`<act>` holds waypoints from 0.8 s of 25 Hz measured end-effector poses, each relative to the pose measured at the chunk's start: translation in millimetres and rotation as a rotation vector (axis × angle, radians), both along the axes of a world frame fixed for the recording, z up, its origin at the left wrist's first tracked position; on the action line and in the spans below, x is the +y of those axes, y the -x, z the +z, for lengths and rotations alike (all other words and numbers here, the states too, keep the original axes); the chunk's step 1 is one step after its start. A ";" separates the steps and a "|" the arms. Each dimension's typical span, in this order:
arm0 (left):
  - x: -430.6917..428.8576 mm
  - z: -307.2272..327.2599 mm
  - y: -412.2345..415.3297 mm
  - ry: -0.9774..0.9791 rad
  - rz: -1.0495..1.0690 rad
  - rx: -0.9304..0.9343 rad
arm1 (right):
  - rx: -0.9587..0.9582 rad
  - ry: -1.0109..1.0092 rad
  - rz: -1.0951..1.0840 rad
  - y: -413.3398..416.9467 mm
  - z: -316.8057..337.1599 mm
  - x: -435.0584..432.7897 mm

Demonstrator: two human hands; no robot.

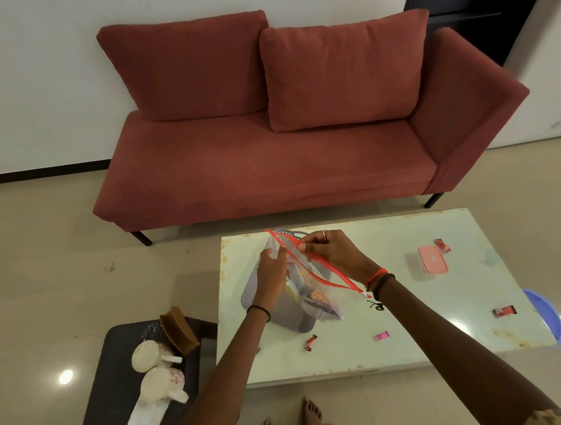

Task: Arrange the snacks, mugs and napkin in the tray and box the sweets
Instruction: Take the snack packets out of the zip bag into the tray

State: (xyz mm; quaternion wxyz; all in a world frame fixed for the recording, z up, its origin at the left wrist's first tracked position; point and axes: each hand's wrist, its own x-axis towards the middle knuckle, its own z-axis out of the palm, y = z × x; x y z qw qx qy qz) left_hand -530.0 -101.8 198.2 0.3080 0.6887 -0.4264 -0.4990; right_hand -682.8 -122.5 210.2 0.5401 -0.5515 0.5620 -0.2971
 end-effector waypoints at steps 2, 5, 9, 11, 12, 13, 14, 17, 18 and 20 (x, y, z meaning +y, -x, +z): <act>3.8 -5.6 0.1 0.003 0.000 -0.048 | -0.038 -0.008 -0.016 2.6 -3.8 1.4; 3.2 -12.3 -7.6 0.023 0.041 -0.042 | -0.033 0.003 -0.085 1.7 -7.2 1.6; 7.0 -18.9 -21.9 0.160 0.072 -0.170 | 0.085 0.075 -0.202 -3.2 -13.1 2.1; 8.0 -23.7 -26.8 0.197 0.089 -0.137 | 0.202 0.132 -0.183 -7.2 -13.6 2.1; 9.2 -24.7 -27.1 0.200 0.094 -0.111 | 0.272 0.160 -0.176 -9.7 -13.5 2.6; 10.1 -25.8 -26.2 0.198 0.098 -0.084 | 0.345 0.191 -0.183 -12.2 -13.7 3.7; 11.1 -26.8 -24.5 0.196 0.100 -0.070 | 0.429 0.228 -0.206 -15.6 -14.4 5.5; 13.8 -32.0 -20.9 0.215 0.106 -0.086 | 0.605 0.407 -0.234 -30.8 -20.0 16.5; 13.5 -33.3 -21.3 0.221 0.107 -0.097 | 0.630 0.413 -0.179 -35.9 -24.8 19.2; 12.5 -35.8 -24.2 0.228 0.096 -0.131 | 0.723 0.298 0.051 -44.3 -37.0 20.9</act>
